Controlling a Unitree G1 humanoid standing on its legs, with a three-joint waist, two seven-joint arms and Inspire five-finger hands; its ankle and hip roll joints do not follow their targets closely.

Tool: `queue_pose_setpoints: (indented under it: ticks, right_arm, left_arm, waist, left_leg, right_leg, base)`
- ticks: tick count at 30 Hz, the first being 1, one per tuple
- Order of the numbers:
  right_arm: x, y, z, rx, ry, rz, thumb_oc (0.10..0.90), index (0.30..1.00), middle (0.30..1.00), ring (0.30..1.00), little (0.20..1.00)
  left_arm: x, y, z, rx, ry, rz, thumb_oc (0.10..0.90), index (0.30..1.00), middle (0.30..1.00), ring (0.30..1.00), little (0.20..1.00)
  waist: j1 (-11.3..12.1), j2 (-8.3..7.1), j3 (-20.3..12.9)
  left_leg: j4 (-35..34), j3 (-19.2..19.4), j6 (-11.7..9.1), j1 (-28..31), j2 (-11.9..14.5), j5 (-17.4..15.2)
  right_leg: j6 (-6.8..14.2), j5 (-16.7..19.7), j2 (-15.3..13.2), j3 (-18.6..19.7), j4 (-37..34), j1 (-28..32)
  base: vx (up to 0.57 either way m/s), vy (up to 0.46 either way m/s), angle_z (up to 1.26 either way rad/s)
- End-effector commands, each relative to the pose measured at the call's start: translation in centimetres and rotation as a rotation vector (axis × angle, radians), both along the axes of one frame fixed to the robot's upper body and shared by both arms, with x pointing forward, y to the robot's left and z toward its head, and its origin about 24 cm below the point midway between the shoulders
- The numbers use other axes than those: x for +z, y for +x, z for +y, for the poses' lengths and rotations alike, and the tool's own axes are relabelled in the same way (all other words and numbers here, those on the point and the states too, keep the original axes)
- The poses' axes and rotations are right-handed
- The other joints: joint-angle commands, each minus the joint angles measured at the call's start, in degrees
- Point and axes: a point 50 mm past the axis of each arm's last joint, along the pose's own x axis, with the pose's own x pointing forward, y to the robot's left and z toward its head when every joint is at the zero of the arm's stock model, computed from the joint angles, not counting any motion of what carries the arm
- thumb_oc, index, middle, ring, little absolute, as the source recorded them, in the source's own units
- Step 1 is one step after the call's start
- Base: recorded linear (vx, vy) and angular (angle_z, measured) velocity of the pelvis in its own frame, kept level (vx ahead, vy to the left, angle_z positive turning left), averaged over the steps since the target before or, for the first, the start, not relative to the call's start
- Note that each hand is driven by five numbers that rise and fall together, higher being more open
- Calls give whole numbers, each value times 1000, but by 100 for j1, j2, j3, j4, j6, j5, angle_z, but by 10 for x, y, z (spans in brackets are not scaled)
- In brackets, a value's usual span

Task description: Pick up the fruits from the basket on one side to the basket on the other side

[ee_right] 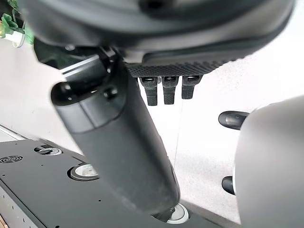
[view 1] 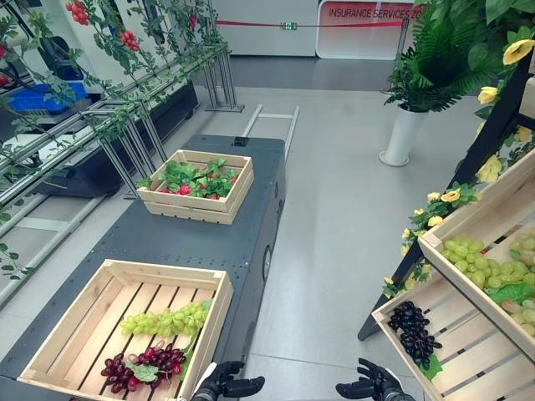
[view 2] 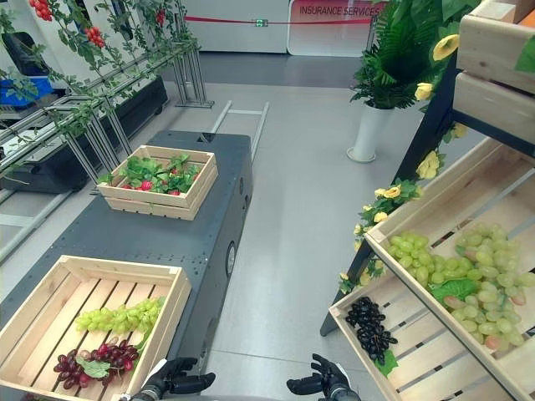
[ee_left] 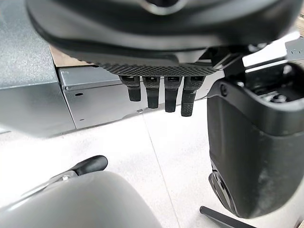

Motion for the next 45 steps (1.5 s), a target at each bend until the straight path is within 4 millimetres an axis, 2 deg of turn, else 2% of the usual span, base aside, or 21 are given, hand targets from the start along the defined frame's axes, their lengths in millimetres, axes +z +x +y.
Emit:
queue_pose_setpoints:
  ticks: [1, 5, 7, 10, 14, 17, 23, 25, 29, 34, 37, 39, 42, 43, 45]
  right_arm:
    - [7, 30, 8, 113, 2, -63, 800, 900, 900, 900, 900]
    - [9, 35, 7, 142, 2, -70, 800, 900, 900, 900, 900]
    - [9, 36, 7, 147, 2, -72, 800, 900, 900, 900, 900]
    - [10, 37, 7, 166, 2, -73, 800, 900, 900, 900, 900]
    - [12, 38, 4, 180, -11, -83, 800, 900, 900, 900, 900]
    - [13, 39, -3, 167, -31, -92, 800, 900, 900, 900, 900]
    - [18, 45, -16, 156, -61, -110, 800, 900, 900, 900, 900]
    - [22, 54, -19, 168, -67, -143, 800, 900, 900, 900, 900]
    - [25, 61, -15, 165, -45, -184, 800, 900, 900, 900, 900]
    - [31, 72, -10, 183, -33, -244, 800, 900, 900, 900, 900]
    - [38, 84, -9, 178, -25, -295, 800, 900, 900, 900, 900]
    - [45, 98, -10, 184, -36, -335, 800, 900, 900, 900, 900]
    - [52, 107, -18, 181, -65, -357, 800, 900, 900, 900, 900]
    - [56, 112, -27, 164, -90, -367, 800, 900, 900, 900, 900]
    - [60, 117, -33, 151, -110, -379, 800, 900, 900, 900, 900]
  left_arm:
    - [19, 55, -39, -173, -33, -280, 800, 900, 900, 900, 900]
    - [34, 71, -39, -229, 30, -461, 800, 900, 900, 900, 900]
    - [37, 74, -38, -231, 38, -492, 800, 900, 900, 900, 900]
    - [50, 85, -34, -191, 73, -643, 800, 900, 900, 900, 900]
    - [85, 111, -20, -107, 149, -939, 800, 900, 900, 900, 900]
    - [106, 121, -11, -84, 227, -1111, 800, 900, 900, 900, 900]
    - [137, 134, 13, 59, 320, -1284, 800, 900, 900, 900, 900]
    - [156, 141, 32, 159, 377, -1359, 800, 900, 900, 900, 900]
    - [172, 144, 55, 204, 474, -1395, 800, 900, 900, 900, 900]
    - [177, 146, 92, 155, 686, -1295, 800, 900, 900, 900, 900]
    - [183, 148, 116, 154, 804, -1215, 800, 900, 900, 900, 900]
    - [191, 152, 134, 163, 890, -1160, 800, 900, 900, 900, 900]
    - [196, 156, 143, 124, 959, -1113, 800, 900, 900, 900, 900]
    - [196, 157, 146, 99, 987, -1094, 800, 900, 900, 900, 900]
    - [199, 157, 150, 92, 1005, -1091, 800, 900, 900, 900, 900]
  waist:
    - [85, -72, 274]
    - [91, -75, 323]
    - [92, -75, 337]
    - [113, -80, 379]
    - [242, -79, 492]
    - [370, -55, 595]
    - [534, 28, 721]
    - [626, 52, 837]
    - [759, 22, 949]
    - [876, -3, 1135]
    - [927, -20, 1364]
    - [970, -60, 1657]
    - [1000, -64, 1895]
    - [1009, -27, 2033]
    - [1039, -22, 2158]
  left_leg:
    - [54, -52, 197, -42, -404, -447]
    - [54, -75, 214, -82, -416, -428]
    - [54, -82, 218, -90, -418, -420]
    - [54, -120, 237, -119, -437, -402]
    - [54, -227, 248, -250, -473, -321]
    - [54, -347, 242, -360, -489, -251]
    - [54, -518, 213, -530, -514, -172]
    - [54, -630, 184, -657, -528, -113]
    - [54, -800, 152, -746, -528, -46]
    - [61, -894, 103, -887, -477, 77]
    - [297, -914, 97, -1100, -442, 81]
    - [709, -853, 89, -1367, -440, 16]
    - [1098, -786, 71, -1657, -440, -39]
    - [1452, -736, 53, -1878, -461, -120]
    - [1666, -699, 37, -1948, -485, -269]
  right_leg:
    - [-80, -218, 109, -202, 38, 243]
    - [-77, -231, 111, -192, 38, 221]
    - [-78, -229, 110, -191, 38, 214]
    - [-85, -236, 107, -203, 38, 196]
    - [-125, -224, 95, -261, 38, 107]
    - [-149, -199, 91, -349, 38, 27]
    - [-195, -213, 83, -531, 38, -86]
    - [-221, -221, 73, -641, 38, -164]
    - [-239, -261, 49, -822, 101, -210]
    - [-284, -389, 22, -1066, 368, -366]
    - [-345, -663, -4, -1263, 1005, -642]
    - [-381, -860, -105, -1368, 1596, -975]
    - [-398, -957, -225, -1437, 1991, -1209]
    - [-438, -1058, -308, -1487, 2261, -1330]
    - [-430, -1218, -359, -1425, 2473, -1378]
  base:
    - [0, 0, 0]
    - [0, 0, 0]
    - [0, 0, 0]
    - [0, 0, 0]
    - [-6, 25, 4]
    - [-23, 38, 12]
    - [-31, 51, 19]
    - [-78, 43, 22]
    - [-31, -6, 33]
    - [-28, 0, 24]
    - [-70, -1, 12]
    - [-129, 2, 15]
    - [-92, 17, 6]
    - [-12, 30, 11]
    - [-19, 56, 23]
